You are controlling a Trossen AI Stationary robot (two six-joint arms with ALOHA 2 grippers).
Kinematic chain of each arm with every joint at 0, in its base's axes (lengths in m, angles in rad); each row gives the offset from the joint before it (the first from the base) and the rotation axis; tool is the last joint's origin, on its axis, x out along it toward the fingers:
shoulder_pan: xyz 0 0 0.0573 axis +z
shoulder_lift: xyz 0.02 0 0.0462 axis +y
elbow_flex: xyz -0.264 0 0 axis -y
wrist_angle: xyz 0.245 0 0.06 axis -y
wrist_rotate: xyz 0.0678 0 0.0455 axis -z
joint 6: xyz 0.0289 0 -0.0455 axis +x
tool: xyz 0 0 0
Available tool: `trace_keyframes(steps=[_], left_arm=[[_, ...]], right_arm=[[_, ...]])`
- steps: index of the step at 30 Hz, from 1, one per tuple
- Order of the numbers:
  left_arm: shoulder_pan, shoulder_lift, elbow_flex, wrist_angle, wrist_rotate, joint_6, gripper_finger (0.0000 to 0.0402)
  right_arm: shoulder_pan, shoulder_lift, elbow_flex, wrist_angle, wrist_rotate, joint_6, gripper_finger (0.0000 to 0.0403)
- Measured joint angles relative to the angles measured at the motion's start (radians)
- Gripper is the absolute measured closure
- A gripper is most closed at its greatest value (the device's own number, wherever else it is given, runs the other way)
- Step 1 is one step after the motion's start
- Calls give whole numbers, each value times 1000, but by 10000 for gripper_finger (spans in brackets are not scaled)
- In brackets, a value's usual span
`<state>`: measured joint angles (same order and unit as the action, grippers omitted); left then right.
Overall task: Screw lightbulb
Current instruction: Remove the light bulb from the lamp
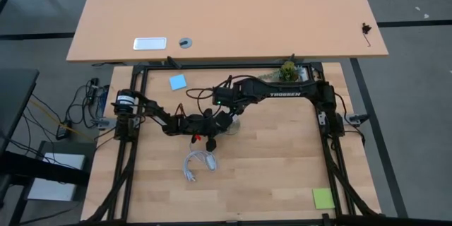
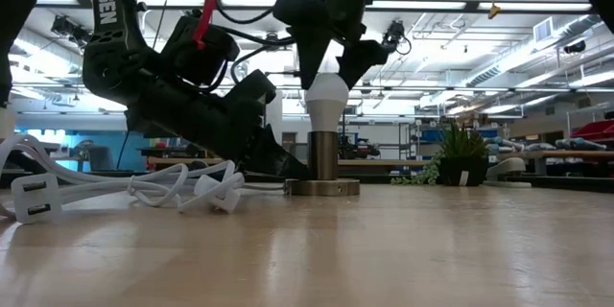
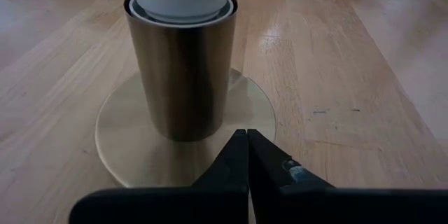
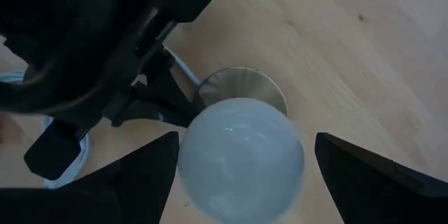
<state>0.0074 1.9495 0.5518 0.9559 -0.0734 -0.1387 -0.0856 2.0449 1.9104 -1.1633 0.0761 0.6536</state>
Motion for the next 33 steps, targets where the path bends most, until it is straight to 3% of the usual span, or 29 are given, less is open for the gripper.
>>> trace_keyframes(steps=[6, 14, 21, 28, 33], left_arm=[[0, 0, 0, -1, 0, 0, 402], [0, 0, 0, -4, -1, 0, 402], [0, 0, 0, -5, -6, 0, 402], [0, 0, 0, -10, -5, 1, 402], [0, 0, 0, -10, -1, 1, 402]], right_arm=[[0, 0, -1, 13, -9, -145, 96], [1, -1, -1, 19, -29, -750, 157], [28, -3, 0, 22, -4, -1219, 146], [81, 1, 47, 3, 149, -1176, 113], [103, -1, 146, -48, 151, -887, 99]])
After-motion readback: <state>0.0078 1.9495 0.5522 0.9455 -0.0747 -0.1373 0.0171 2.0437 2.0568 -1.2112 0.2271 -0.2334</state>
